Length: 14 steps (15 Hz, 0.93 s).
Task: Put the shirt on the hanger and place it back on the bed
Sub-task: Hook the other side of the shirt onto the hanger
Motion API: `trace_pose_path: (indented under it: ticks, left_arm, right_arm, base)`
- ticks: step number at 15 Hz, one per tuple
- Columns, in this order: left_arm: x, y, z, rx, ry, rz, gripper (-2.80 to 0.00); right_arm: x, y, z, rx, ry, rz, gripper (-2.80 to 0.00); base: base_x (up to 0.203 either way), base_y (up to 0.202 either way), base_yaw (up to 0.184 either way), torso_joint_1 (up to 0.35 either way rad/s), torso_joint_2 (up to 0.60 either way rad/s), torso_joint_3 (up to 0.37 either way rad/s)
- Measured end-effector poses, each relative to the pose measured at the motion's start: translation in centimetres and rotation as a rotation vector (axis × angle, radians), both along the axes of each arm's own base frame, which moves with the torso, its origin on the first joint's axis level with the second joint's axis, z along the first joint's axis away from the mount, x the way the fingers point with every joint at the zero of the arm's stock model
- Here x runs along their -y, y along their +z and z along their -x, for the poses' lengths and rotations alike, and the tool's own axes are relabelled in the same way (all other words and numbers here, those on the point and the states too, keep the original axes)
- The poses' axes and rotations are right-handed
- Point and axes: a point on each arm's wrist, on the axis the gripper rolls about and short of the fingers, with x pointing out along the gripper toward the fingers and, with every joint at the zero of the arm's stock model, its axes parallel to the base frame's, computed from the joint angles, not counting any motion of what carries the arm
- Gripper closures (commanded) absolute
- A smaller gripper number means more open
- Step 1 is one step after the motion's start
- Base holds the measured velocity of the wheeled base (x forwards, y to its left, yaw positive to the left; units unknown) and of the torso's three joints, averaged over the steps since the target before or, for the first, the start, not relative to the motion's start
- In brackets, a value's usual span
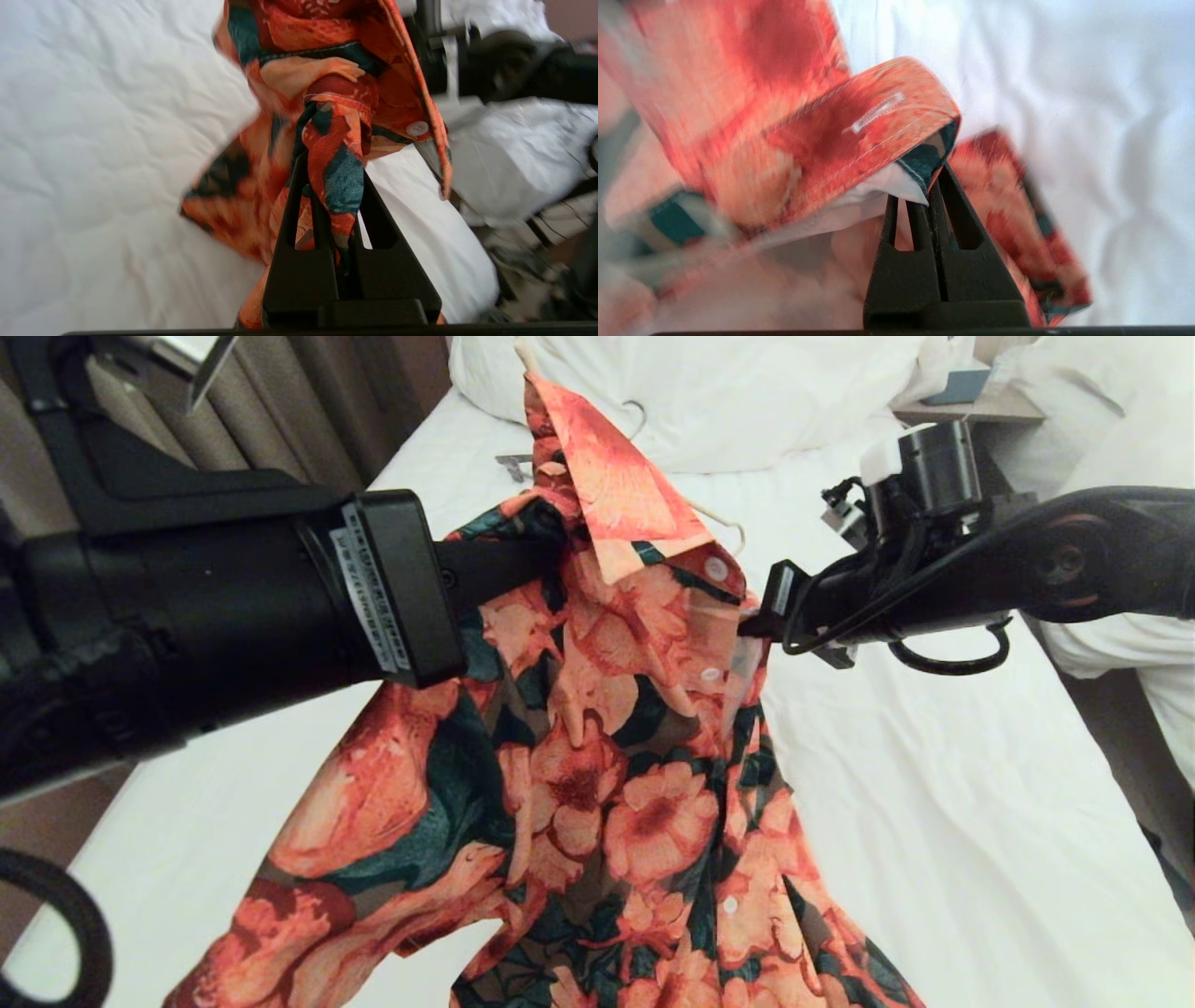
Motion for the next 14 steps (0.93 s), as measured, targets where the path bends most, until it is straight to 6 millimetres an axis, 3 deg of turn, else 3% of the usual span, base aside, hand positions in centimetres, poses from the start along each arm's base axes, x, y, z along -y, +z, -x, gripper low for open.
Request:
trace_pose_path:
  ticks: [8, 14]
  left_arm:
    - [0.9, -0.1, 0.9, -0.069, -0.059, -0.017, 0.00]
    - [2.7, -1.6, 0.4, -0.098, -0.033, -0.072, 0.00]
  right_arm:
    - [2.8, 1.6, -0.5, 0.059, -0.059, 0.004, 0.00]
    - [3.4, 3.6, 1.2, 0.101, -0.051, -0.001, 0.00]
  base:
    - [0.000, 0.000, 0.000, 0.000, 0.00, 0.000]
    - [0.000, 0.000, 0.000, 0.000, 0.00, 0.000]
